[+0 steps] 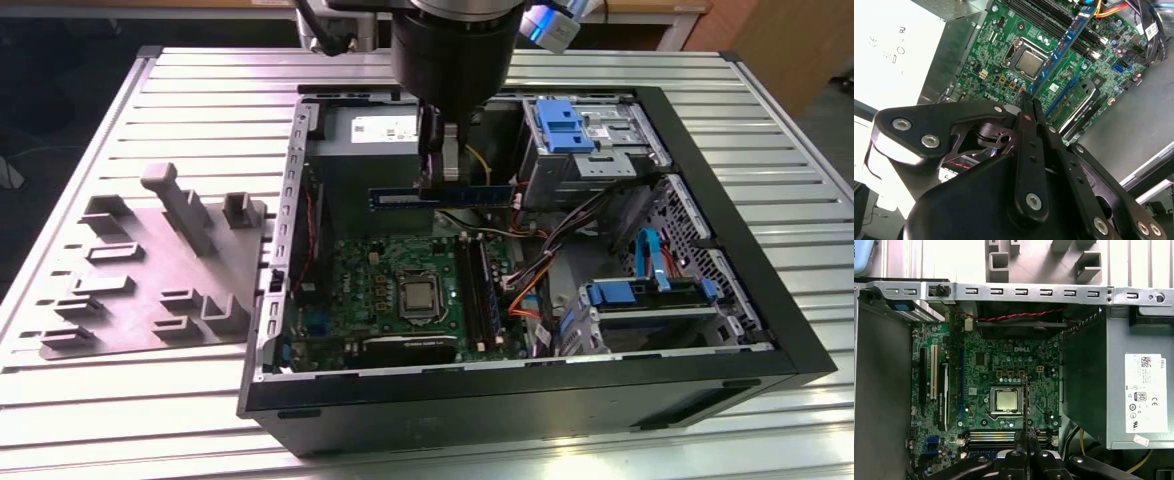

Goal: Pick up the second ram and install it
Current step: 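Pick up the second ram and move it above second insertion slot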

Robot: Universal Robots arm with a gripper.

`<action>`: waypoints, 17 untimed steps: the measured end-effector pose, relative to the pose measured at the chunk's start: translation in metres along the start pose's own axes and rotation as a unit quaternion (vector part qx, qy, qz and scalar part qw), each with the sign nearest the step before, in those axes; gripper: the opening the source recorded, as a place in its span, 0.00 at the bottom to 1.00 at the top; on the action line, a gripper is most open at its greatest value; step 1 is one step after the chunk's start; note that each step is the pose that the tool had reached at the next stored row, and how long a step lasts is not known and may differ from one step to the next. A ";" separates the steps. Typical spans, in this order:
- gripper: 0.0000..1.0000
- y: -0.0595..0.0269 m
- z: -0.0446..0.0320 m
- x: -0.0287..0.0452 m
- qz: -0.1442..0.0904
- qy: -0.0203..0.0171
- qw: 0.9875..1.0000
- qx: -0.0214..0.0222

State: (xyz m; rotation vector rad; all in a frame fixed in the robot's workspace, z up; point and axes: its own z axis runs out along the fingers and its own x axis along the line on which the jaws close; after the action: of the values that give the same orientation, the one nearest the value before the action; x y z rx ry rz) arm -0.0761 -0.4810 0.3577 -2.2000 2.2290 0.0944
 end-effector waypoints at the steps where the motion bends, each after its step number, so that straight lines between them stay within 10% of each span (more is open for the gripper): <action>1: 0.13 0.0000 0.0000 0.0000 0.000 0.000 1.000 0.000; 17: 0.13 -0.0010 0.0235 0.0011 0.000 0.000 1.000 0.000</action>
State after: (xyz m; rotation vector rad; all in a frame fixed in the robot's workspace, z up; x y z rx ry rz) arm -0.0760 -0.4810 0.3342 -2.2001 2.2288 0.0943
